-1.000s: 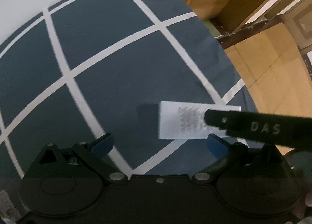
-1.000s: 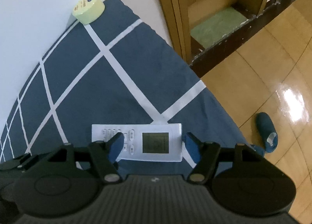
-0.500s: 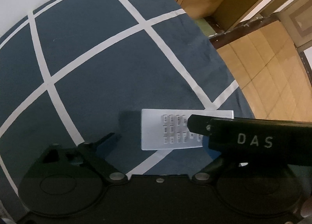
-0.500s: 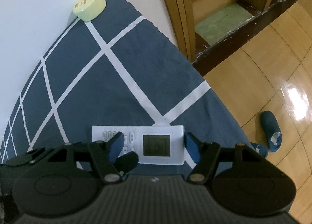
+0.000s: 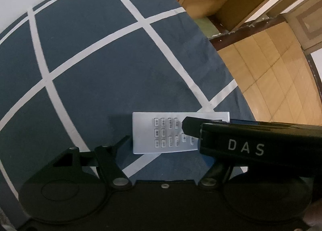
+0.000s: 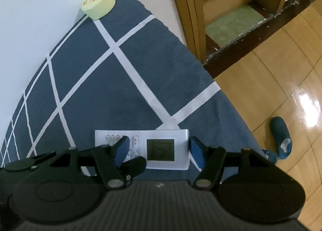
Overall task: Organize objects
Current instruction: 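Carry the held air-conditioner remote with the right tool over the box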
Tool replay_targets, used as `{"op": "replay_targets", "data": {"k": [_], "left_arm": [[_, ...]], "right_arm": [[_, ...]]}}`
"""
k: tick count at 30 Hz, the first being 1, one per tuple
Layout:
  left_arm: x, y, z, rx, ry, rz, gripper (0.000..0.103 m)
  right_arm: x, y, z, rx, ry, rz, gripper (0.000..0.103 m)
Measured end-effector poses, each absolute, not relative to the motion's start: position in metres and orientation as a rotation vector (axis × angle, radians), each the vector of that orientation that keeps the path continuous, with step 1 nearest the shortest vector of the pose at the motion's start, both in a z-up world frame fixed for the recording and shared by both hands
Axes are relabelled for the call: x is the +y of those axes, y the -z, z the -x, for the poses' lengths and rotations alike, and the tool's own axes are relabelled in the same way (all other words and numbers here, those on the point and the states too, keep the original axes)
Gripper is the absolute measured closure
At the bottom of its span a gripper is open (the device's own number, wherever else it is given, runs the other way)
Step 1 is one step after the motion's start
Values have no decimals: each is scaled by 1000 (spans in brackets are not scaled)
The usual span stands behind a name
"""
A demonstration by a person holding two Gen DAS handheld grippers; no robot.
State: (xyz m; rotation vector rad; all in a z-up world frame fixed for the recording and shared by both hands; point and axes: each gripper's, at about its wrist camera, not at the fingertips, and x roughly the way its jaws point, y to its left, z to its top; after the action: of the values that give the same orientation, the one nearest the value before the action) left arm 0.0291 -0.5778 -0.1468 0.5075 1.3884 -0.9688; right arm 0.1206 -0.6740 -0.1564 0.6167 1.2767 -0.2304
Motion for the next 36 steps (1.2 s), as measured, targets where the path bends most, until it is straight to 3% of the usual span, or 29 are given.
{"op": "replay_targets", "data": {"k": [15,36], "left_arm": [[-521,97,-34,1337,873,-438,33],[-353,25,-27,1268,671,-263,34]], "right_arm": [[-624,106,-113,1231,118,-543,38],[-475,30,-68,1189,-102,-385,38]]}}
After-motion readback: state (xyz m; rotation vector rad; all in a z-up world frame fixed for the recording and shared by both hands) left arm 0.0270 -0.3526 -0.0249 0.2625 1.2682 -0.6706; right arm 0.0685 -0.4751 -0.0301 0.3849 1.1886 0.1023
